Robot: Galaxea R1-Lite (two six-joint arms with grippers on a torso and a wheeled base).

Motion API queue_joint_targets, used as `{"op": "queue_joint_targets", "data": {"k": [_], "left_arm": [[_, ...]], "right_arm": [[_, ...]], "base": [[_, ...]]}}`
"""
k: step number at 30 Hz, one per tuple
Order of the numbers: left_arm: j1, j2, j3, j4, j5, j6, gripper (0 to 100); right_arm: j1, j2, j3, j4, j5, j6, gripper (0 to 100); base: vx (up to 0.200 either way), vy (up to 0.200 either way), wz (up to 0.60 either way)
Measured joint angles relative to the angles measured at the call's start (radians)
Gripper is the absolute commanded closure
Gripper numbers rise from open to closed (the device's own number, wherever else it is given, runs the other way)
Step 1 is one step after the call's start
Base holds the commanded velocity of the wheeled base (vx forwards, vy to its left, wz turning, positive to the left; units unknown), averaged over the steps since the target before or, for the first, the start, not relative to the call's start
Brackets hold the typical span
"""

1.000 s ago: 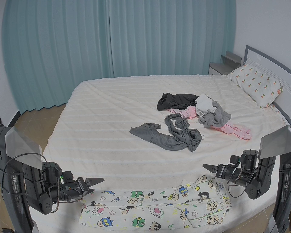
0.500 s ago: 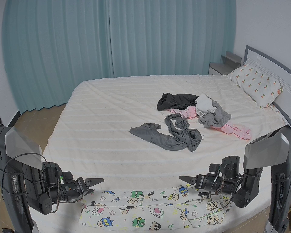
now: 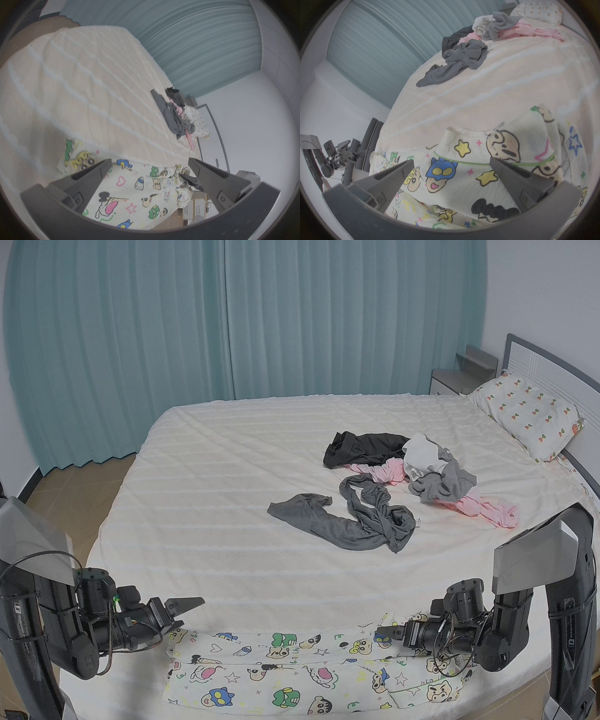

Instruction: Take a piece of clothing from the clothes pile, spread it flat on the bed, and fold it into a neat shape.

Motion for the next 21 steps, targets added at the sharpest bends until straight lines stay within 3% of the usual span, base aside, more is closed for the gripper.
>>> {"op": "queue_joint_targets", "data": {"k": [5, 9, 13, 21], "left_arm": [[0.083, -0.083, 0.003, 0.000, -0.003, 0.054, 0], [0.105, -0.102, -0.030, 0.061, -0.006, 0.161, 0], [0.112, -0.097, -0.092, 0.256, -0.006, 0.251, 0], [0.138, -0.112, -0.244, 0.787, -0.025, 0.380, 0]], "right_arm": [[-0.006, -0.033, 0.058, -0.141, -0.017, 0.038, 0], [-0.006, -0.060, 0.123, -0.188, 0.000, 0.054, 0], [-0.008, -0.074, 0.150, -0.191, 0.008, 0.059, 0], [-0.013, -0.078, 0.166, -0.192, 0.015, 0.061, 0]], "base": [[0.000, 0.000, 0.00], [0.000, 0.000, 0.00], [0.000, 0.000, 0.00], [0.000, 0.000, 0.00]]}}
